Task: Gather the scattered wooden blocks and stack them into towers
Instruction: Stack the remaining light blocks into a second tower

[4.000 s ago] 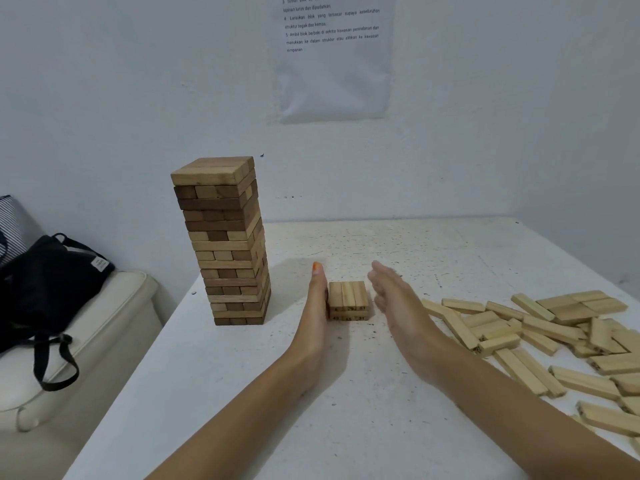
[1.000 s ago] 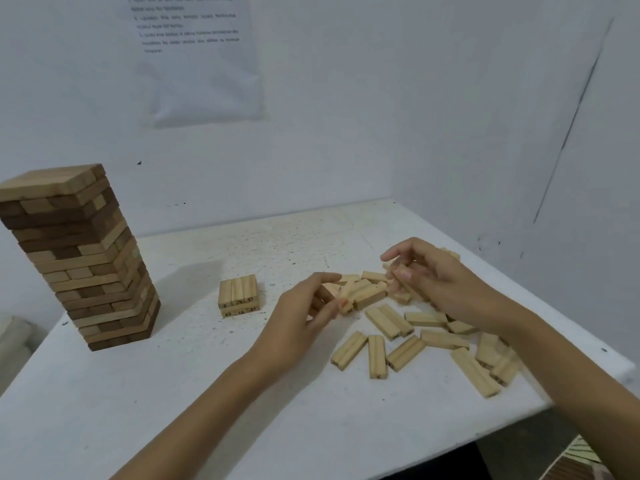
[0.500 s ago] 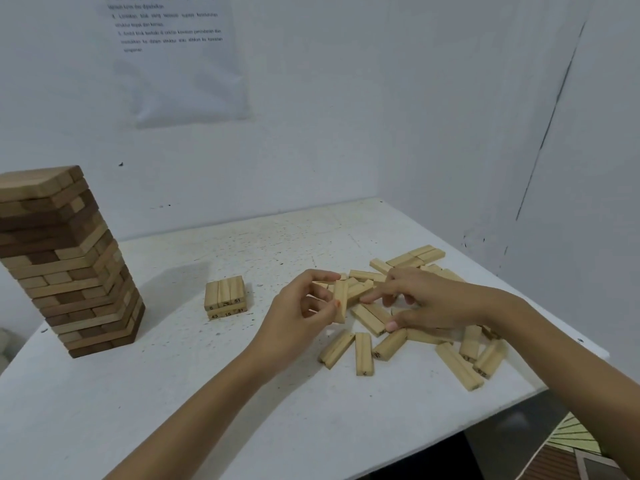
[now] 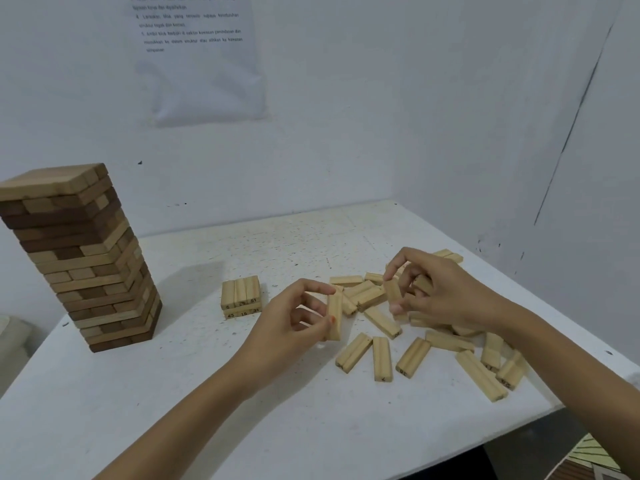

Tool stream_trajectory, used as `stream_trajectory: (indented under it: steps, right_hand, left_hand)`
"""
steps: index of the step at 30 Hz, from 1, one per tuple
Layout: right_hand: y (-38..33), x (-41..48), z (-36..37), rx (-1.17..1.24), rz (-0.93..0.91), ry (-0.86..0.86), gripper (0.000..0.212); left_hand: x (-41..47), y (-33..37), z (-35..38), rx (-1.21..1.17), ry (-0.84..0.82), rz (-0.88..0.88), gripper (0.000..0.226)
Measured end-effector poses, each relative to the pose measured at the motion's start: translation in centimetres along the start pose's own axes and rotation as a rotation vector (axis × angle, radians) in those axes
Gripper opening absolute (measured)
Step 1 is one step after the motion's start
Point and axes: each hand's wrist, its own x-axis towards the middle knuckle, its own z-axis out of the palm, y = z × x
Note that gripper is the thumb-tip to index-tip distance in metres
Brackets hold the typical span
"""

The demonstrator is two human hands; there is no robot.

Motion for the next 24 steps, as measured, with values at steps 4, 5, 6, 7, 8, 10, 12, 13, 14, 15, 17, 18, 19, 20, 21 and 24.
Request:
stream_trajectory:
  steps: [4,5,6,7,8,10,12,13,14,15,17,18,19,20,21,24]
  right_hand:
    - [-1.6,0.4,1.8,0.138,0.046,0.049,0.028]
    - [-2.2,0.5,2.5,0.167,0.057,0.029,0.026]
    - [-2.6,0.7,3.2,0.2,0.068,0.004,0.025]
    - [-3.1,0.9,3.9,0.236,0.083,-0.021,0.024]
    - [-3.3,1.2,4.6,0.255,0.095,-0.04,0.024]
    - [-4.0,1.8,5.9,0.224,0.093,-0.059,0.025]
    - [-4.5,2.3,7.0,0.185,0.079,-0.078,0.024]
    - [-4.9,2.6,7.6,0.174,0.079,-0.091,0.023]
    - [-5.2,2.9,8.1,0.166,0.081,-0.109,0.022]
    - [-5.6,3.2,8.6,0.16,0.086,-0.131,0.022]
    - [-6.3,3.8,9.7,0.166,0.104,-0.181,0.021]
    - [-6.6,4.0,10.2,0.19,0.115,-0.205,0.021]
    - [-6.9,4.3,10.7,0.219,0.125,-0.226,0.022]
    - [-7.1,4.6,11.2,0.247,0.134,-0.244,0.023]
    - [-7.3,4.8,11.7,0.282,0.149,-0.255,0.024]
    - [-7.3,5.4,12.8,0.357,0.202,-0.255,0.025]
  left_hand:
    - [-1.1,-0.2,-1.5,-0.017,-0.007,-0.034,0.032]
    - [-1.5,-0.4,-1.9,-0.022,-0.002,-0.049,0.031]
    - [-1.8,-0.5,-2.3,-0.027,0.009,-0.064,0.031]
    - [-2.1,-0.6,-2.7,-0.024,0.025,-0.074,0.031]
    - [-2.4,-0.8,-3.1,-0.021,0.041,-0.086,0.03]
    - [-3.0,-1.0,-3.8,-0.04,0.068,-0.118,0.029]
    - [-3.7,-1.3,-4.6,-0.071,0.09,-0.144,0.029]
    - [-3.9,-1.4,-5.0,-0.075,0.106,-0.155,0.029]
    - [-4.1,-1.6,-5.4,-0.073,0.121,-0.166,0.029]
    - [-4.3,-1.6,-5.8,-0.074,0.132,-0.177,0.029]
    - [-4.7,-1.8,-6.6,-0.084,0.15,-0.191,0.027]
    - [-4.8,-1.8,-6.9,-0.092,0.163,-0.197,0.026]
    - [-5.0,-2.0,-7.1,-0.102,0.181,-0.201,0.025]
    - [-5.1,-2.0,-7.1,-0.116,0.203,-0.206,0.024]
    - [-5.3,-2.1,-7.1,-0.121,0.225,-0.212,0.024]
    - [-5.5,-2.4,-7.0,-0.073,0.257,-0.221,0.022]
